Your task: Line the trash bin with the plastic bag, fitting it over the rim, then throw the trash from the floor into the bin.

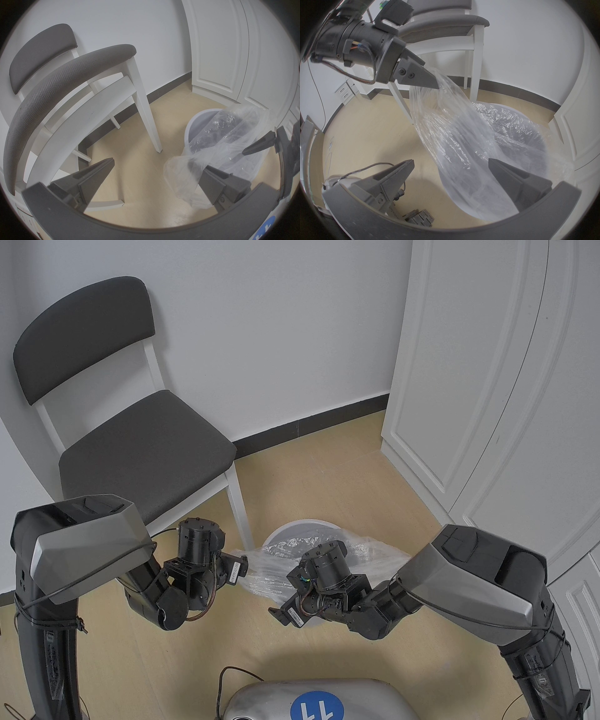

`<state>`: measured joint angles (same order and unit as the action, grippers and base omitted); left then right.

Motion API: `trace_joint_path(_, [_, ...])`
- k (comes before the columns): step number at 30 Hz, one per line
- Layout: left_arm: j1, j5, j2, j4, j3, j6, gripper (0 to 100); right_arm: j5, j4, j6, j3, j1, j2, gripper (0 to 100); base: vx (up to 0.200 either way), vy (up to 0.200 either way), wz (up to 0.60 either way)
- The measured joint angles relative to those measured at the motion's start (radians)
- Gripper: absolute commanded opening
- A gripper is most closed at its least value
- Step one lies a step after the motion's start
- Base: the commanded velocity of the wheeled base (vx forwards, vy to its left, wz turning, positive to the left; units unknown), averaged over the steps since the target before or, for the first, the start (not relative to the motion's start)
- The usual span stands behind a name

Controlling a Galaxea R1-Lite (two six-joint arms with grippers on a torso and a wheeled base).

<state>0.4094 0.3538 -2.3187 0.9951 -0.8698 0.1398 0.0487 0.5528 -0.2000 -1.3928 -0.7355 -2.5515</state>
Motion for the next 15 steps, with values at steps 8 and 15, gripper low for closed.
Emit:
trace_joint_path(8, [0.0,0.0,0.0,0.002,0.0,0.0,100,-0.001,-0.007,0.022,-0.061,0.003,-0.035,100,0.0,0.0,0.0])
trace_joint_path(15, [0.0,0.0,-0.002,0.002,0.0,0.0,100,-0.001,-0.043,0.024,-0.079,0.01,-0.05,0,0.0,0.0,0.0])
